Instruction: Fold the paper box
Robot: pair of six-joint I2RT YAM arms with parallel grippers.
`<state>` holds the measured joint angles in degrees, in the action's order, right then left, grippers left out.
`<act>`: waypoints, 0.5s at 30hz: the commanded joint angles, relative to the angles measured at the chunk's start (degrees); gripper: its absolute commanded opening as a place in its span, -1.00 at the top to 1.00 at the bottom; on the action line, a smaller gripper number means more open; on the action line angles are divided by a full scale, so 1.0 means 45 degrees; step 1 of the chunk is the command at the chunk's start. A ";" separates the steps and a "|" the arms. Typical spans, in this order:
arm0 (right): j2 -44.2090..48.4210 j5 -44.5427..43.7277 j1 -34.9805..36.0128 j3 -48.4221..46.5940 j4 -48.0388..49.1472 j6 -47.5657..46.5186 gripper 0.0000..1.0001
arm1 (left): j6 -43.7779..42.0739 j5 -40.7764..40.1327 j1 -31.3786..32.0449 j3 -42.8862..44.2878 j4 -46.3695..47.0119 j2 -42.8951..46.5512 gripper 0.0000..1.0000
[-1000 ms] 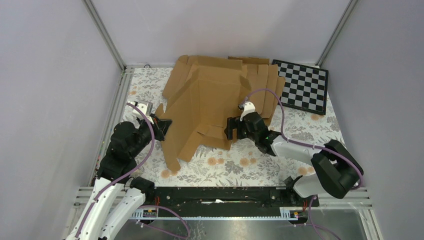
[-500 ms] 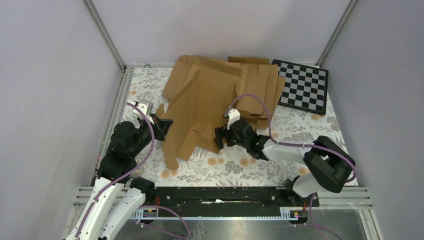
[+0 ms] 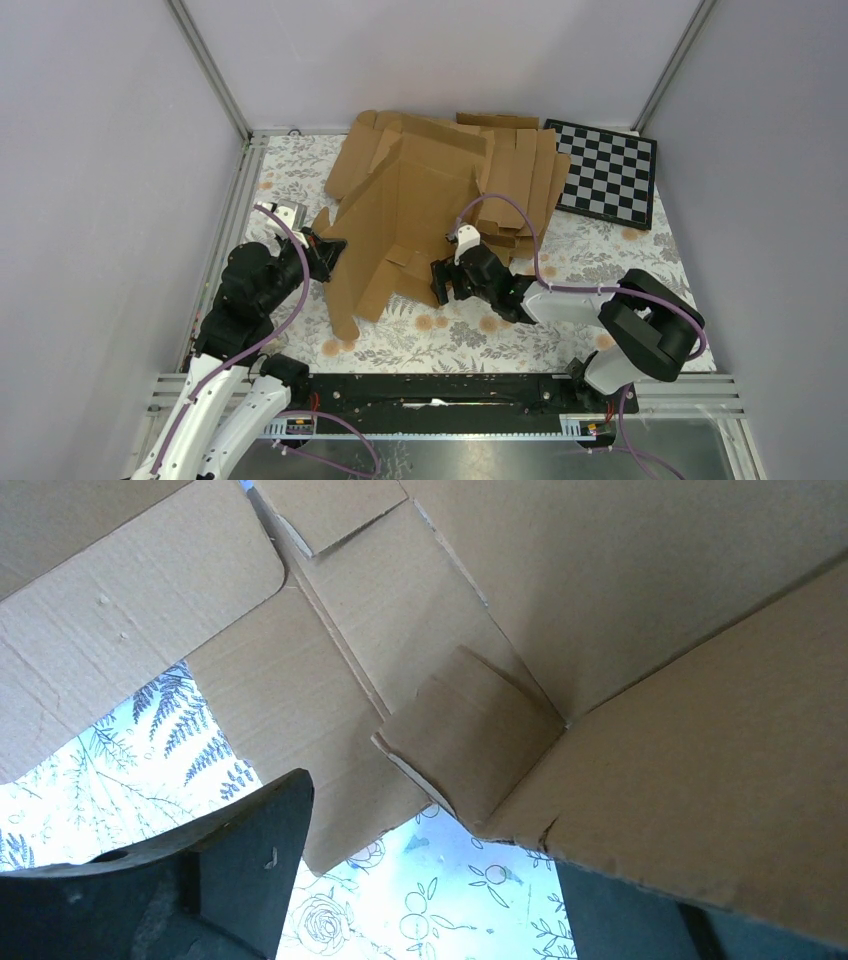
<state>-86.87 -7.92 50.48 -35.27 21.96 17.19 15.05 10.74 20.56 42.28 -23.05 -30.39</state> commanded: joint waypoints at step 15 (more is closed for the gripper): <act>0.2027 -0.0770 0.0558 0.1424 0.1153 -0.3509 -0.85 | 0.0320 0.0501 0.0022 0.0139 0.0220 0.0144 1.00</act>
<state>-80.71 -9.13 52.51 -30.46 22.31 10.83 15.27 11.00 20.56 42.28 -23.31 -30.09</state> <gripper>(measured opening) 0.915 0.017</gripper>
